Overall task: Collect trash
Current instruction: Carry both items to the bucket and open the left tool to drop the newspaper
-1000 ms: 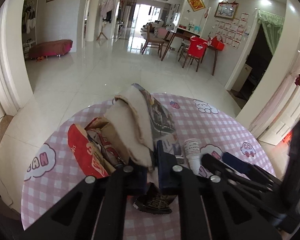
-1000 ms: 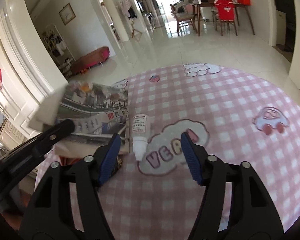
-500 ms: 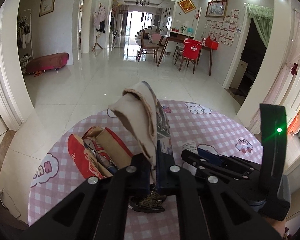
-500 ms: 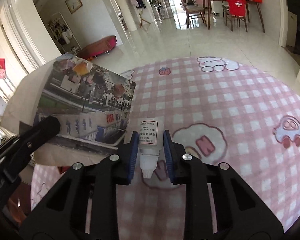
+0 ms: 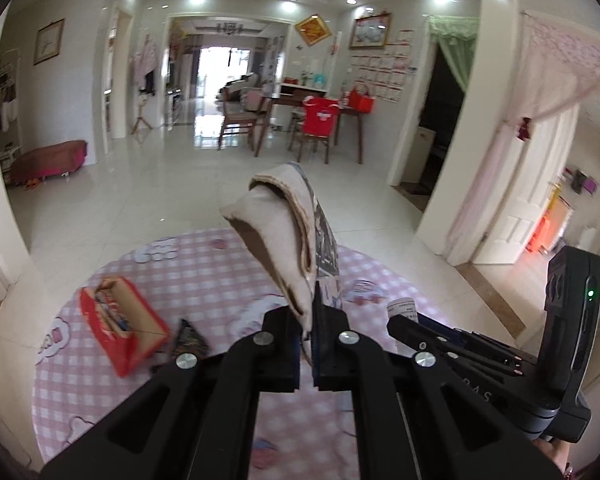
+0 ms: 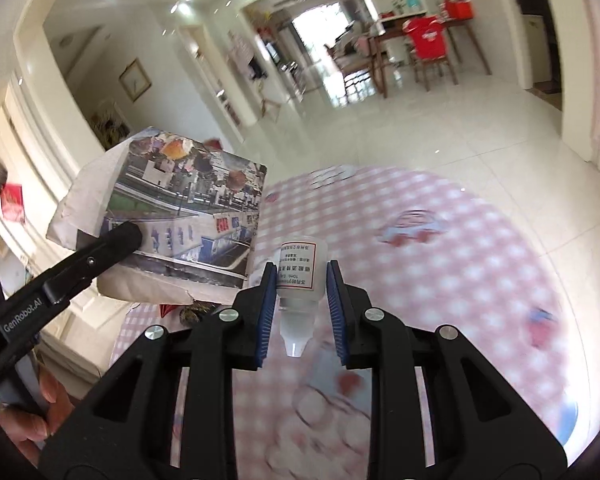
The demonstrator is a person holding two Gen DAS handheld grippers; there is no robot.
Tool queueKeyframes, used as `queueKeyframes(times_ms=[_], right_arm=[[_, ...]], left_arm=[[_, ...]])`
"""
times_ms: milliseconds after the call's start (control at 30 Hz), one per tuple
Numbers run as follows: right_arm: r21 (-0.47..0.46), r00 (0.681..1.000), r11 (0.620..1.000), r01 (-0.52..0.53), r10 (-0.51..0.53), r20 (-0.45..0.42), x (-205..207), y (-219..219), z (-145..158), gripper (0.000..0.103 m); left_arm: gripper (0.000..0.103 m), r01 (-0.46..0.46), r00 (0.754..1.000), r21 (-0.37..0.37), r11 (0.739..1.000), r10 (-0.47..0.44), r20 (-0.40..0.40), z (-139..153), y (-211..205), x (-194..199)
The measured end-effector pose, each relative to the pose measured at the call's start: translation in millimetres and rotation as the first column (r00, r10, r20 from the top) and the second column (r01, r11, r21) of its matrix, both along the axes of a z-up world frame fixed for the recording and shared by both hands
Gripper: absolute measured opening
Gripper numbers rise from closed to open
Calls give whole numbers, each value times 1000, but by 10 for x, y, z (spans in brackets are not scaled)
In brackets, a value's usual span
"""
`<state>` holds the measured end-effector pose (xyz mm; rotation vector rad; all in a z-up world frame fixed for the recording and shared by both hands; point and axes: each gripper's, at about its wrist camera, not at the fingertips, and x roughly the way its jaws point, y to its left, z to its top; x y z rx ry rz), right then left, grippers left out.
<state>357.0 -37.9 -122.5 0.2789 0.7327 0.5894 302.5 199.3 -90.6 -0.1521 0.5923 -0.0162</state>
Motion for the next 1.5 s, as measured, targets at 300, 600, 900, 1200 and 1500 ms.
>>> queueKeyframes(times_ms=[300, 600, 900, 1200, 1500], right_arm=[[77, 974, 972, 223, -225, 23, -767, -1528, 36, 25], [101, 890, 885, 455, -457, -7, -1522, -2862, -265, 25], [101, 800, 794, 599, -591, -98, -1915, -3701, -767, 25], [101, 724, 717, 690, -681, -111, -2146, -4052, -972, 25], [81, 726, 723, 686, -675, -134, -2094, -3981, -1013, 25]], left_arm=[[4, 265, 964, 2, 964, -265, -31, -14, -1458, -239], [4, 492, 864, 16, 870, -486, -129, -443, -2857, -469], [4, 632, 752, 48, 773, -598, -277, -1089, -3891, -485], [84, 658, 704, 27, 753, -602, -376, -1504, -4419, -298], [84, 644, 712, 34, 765, -582, -392, -1577, -4362, -223]])
